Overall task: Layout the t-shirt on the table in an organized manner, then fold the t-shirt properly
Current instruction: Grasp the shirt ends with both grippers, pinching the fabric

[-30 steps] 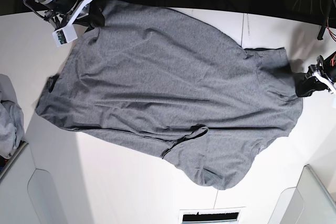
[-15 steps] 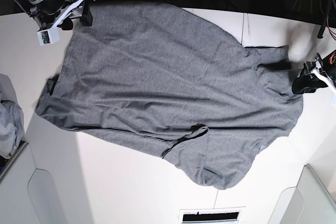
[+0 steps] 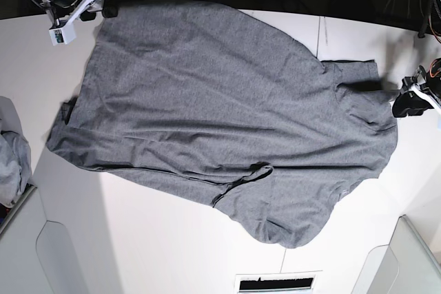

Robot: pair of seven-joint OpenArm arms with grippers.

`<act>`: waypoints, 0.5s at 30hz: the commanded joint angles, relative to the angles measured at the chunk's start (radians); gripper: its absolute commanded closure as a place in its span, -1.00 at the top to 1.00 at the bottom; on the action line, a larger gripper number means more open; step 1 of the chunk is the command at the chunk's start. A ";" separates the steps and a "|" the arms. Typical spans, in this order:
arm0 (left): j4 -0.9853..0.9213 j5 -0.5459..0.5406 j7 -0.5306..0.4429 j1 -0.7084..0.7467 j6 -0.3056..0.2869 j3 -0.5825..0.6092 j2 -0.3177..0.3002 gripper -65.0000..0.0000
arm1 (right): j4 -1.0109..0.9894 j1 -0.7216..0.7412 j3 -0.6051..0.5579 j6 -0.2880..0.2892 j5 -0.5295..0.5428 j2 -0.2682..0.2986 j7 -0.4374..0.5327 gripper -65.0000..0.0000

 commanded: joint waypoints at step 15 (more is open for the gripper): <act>-0.187 0.096 -0.093 -0.168 0.027 0.045 -0.031 0.16 | -0.080 0.110 -0.102 0.036 0.042 -0.067 -0.053 0.04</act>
